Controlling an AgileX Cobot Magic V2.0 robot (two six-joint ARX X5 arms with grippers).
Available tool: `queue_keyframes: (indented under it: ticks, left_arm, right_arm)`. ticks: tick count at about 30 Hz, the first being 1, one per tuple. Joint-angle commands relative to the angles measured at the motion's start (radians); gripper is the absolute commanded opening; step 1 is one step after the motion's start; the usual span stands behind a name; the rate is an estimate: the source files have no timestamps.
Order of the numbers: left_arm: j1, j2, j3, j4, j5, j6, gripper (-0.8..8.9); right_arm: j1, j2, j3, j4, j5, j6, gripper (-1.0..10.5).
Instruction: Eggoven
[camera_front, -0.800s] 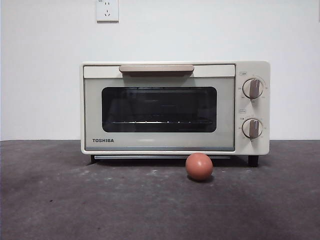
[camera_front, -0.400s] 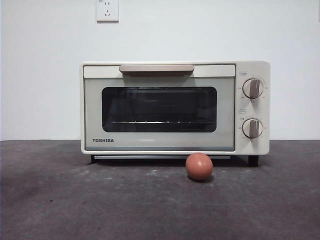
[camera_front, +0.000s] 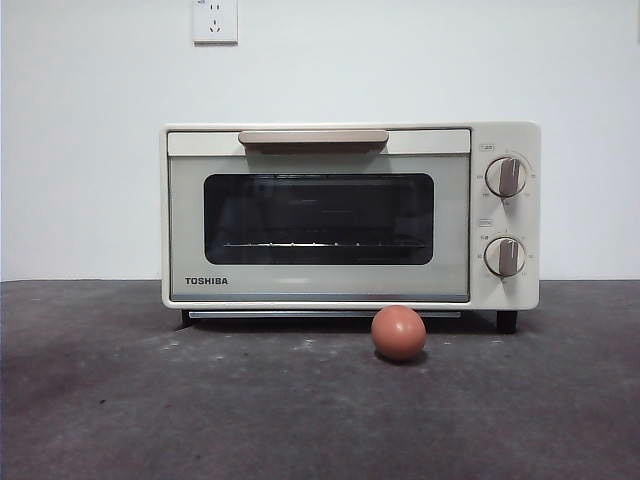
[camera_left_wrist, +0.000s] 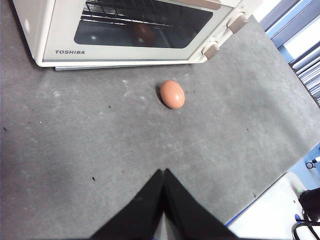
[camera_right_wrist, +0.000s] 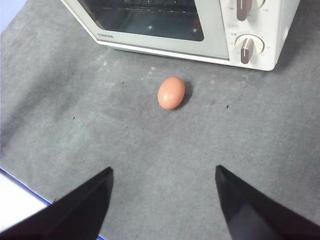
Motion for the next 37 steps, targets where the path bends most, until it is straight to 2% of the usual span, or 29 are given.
queue_keyframes:
  ticks: [1,10,17,23,32,37]
  left_arm:
    - [-0.003,0.005,0.018,0.011,0.006,0.019,0.06]
    - [-0.003,0.005,0.018,0.013,0.006,0.019,0.06]
    - [-0.003,0.005,0.018,0.013,0.006,0.019,0.06]
    - [-0.003,0.005,0.018,0.013,0.006,0.019,0.06]
    - [-0.004,0.005,0.018,0.013,0.006,0.019,0.06]
    - [-0.012,0.005,0.018,0.013,0.006,0.019,0.06]
  right_arm:
    - [0.013,0.023,0.019,0.019,-0.003,0.037,3.5]
    - [0.117,0.224,0.019,0.174,0.018,0.130,3.5]
    - [0.271,0.454,0.019,0.355,0.156,0.201,3.5]
    - [0.365,0.637,0.023,0.537,0.244,0.267,3.5]
    - [0.454,0.873,0.053,0.710,0.380,0.315,3.5]
    - [0.475,1.005,0.116,0.728,0.428,0.320,3.5]
